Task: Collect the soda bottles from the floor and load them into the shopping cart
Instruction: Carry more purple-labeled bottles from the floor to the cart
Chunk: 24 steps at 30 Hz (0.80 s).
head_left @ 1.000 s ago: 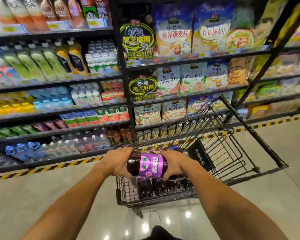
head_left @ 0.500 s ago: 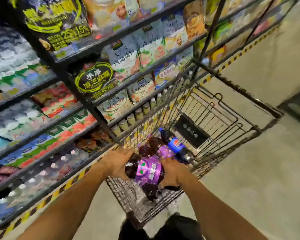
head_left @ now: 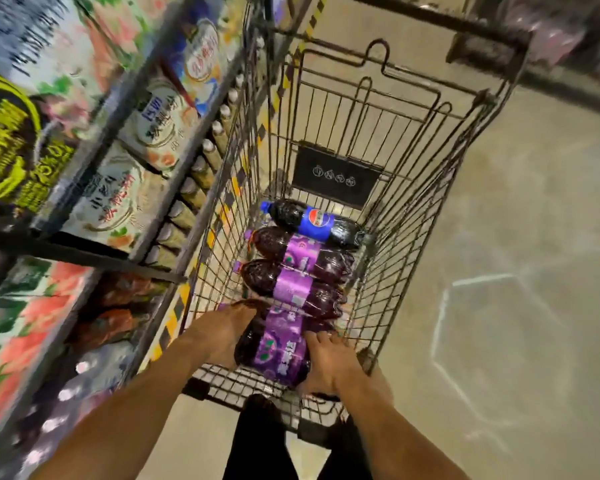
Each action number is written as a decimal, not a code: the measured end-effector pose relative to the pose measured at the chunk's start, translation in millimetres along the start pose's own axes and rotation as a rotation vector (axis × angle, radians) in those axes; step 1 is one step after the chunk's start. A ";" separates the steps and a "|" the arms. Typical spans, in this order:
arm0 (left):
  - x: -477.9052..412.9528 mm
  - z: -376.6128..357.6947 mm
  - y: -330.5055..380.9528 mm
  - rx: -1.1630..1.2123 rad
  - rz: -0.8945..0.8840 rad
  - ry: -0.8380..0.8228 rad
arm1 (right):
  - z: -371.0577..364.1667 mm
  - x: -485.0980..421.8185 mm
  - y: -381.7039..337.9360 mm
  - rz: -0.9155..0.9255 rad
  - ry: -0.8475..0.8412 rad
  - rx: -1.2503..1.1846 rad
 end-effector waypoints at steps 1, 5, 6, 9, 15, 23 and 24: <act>-5.7 -6.7 -2.7 -0.026 0.001 -0.014 | -8.8 -6.8 -2.4 -0.005 -0.011 -0.030; -22.4 -33.5 -11.6 -0.057 -0.013 -0.070 | -40.2 -26.3 -9.3 -0.022 -0.060 -0.113; -26.3 -40.6 -14.4 -0.053 -0.012 -0.094 | -46.2 -30.0 -10.5 -0.027 -0.068 -0.122; -34.2 -54.6 -21.1 -0.031 0.018 -0.138 | -54.6 -39.8 -13.1 -0.035 -0.051 -0.150; -38.2 -61.9 -24.2 -0.011 0.011 -0.093 | -57.3 -51.9 -15.0 -0.031 0.041 -0.127; -23.3 -57.3 -21.7 -0.004 0.068 -0.066 | -50.3 -51.5 -16.2 -0.048 -0.079 -0.038; -18.3 -52.5 -22.1 -0.003 0.077 -0.060 | -44.5 -48.1 -17.3 -0.039 -0.084 -0.015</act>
Point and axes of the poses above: each hand's wrist, its own x-axis away from the middle knuckle, its own z-axis out of the back of the hand, y = z × x, the point moved 10 cm from there along -x, towards the middle knuckle, and after that the axes turned 12 degrees about -y, right-handed, at the moved point
